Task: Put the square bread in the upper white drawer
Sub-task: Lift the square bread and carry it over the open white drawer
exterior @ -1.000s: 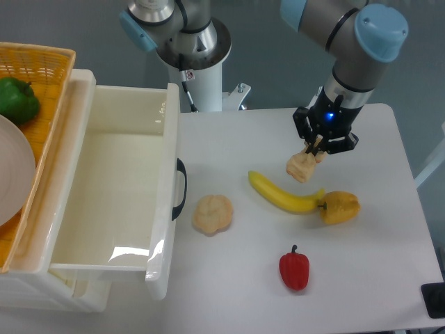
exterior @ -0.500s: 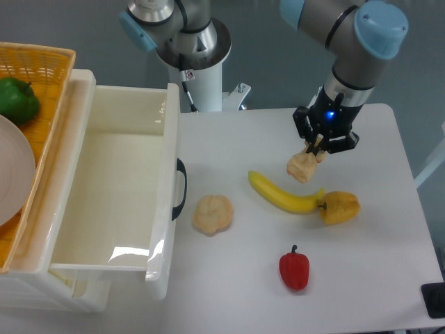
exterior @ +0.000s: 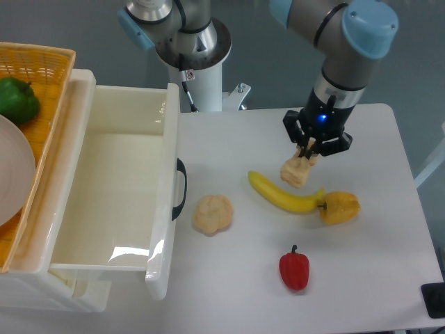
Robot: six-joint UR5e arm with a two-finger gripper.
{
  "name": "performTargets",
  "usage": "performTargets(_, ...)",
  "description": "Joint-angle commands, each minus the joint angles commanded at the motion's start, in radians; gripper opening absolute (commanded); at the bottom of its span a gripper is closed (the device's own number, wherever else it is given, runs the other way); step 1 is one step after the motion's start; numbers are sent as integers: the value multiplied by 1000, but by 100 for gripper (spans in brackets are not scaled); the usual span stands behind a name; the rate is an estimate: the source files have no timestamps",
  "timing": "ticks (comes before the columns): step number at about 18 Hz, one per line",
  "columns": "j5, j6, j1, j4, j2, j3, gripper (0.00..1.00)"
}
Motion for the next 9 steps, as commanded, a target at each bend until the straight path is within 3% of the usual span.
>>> performTargets(5, -118, -196, -26, -31, 51, 2, 0)
performTargets(9, -175, -265, -38, -31, 89, 0, 0)
